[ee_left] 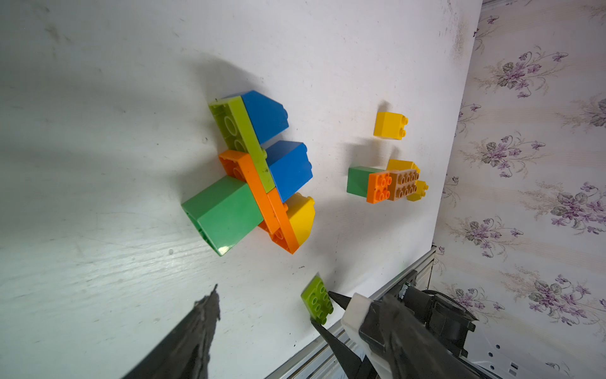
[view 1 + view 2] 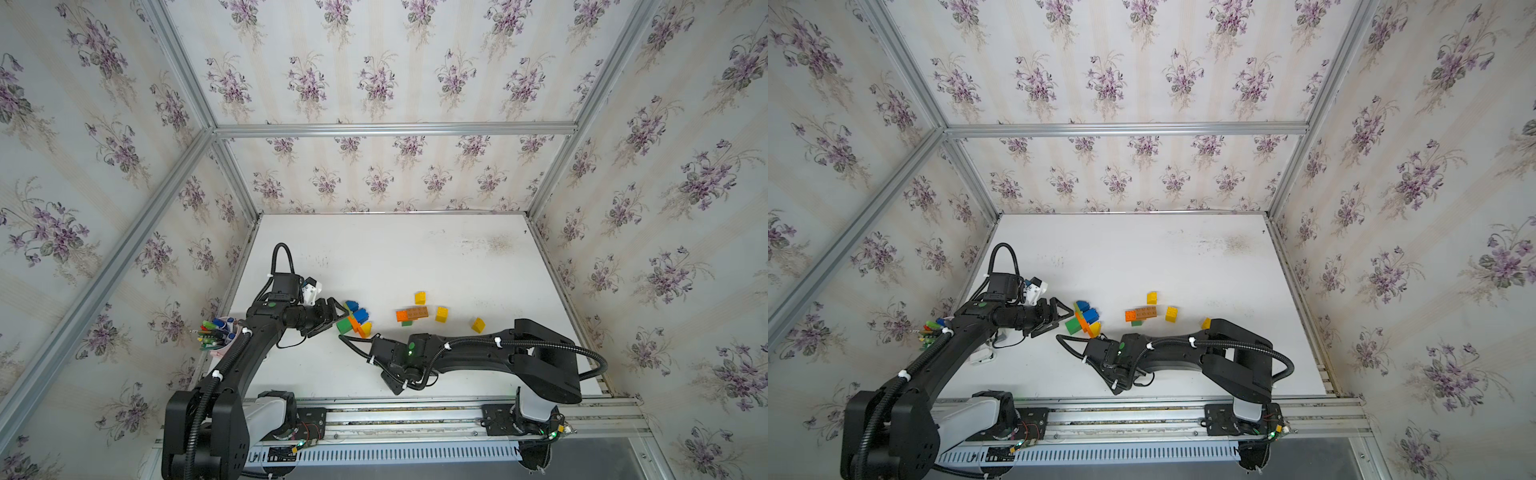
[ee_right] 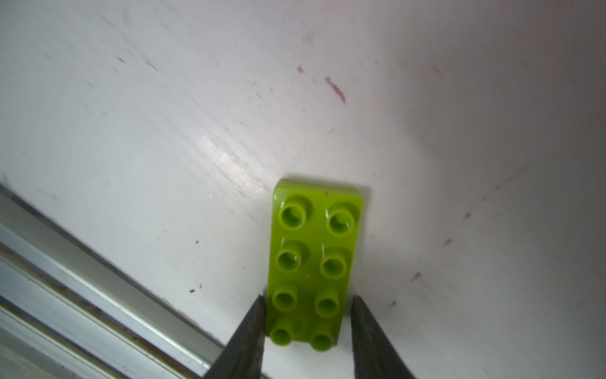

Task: Assemble a fork with lego
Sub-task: Pick up the lego brick from the center of the board.

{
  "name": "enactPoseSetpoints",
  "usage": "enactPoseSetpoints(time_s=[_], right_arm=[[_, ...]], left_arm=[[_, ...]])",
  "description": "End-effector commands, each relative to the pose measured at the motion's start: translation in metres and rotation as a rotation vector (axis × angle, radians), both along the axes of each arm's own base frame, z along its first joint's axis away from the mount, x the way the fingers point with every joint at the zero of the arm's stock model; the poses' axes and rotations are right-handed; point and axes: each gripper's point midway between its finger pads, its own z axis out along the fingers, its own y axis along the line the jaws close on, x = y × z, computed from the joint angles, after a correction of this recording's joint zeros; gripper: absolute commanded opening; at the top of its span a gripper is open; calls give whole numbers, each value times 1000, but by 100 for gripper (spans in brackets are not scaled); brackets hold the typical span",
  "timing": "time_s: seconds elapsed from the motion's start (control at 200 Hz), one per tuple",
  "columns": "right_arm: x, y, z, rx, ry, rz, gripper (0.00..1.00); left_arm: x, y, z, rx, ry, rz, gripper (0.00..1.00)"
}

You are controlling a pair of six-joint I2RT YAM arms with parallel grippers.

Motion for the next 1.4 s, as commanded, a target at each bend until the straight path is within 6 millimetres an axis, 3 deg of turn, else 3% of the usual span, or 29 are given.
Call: enactPoseSetpoints(time_s=[0.0,0.185,0.355,0.625,0.814,1.004,1.249,1.394], right_arm=[[0,-11,-6,-60,1,-28,44],[0,-9,-10,-80,-4,-21,44],[-2,-12,-13,-108,2,-12,36],[6,-10,0,-104,-33,43,30],[30,4,42,30,-113,134,29],[33,17,90,132,-213,462,28],[77,-14,109,16,-243,579,27],[105,-21,117,-23,-268,639,27]], left_arm=[[5,1,2,7,-22,2,79],[4,1,1,9,-20,2,79],[5,2,0,14,-18,4,79],[8,2,1,11,-16,-4,80],[12,0,5,-3,-19,-10,80],[20,-2,8,-21,-21,-10,80],[34,-3,17,-26,-34,-6,80],[40,-4,17,-39,-24,-10,80]])
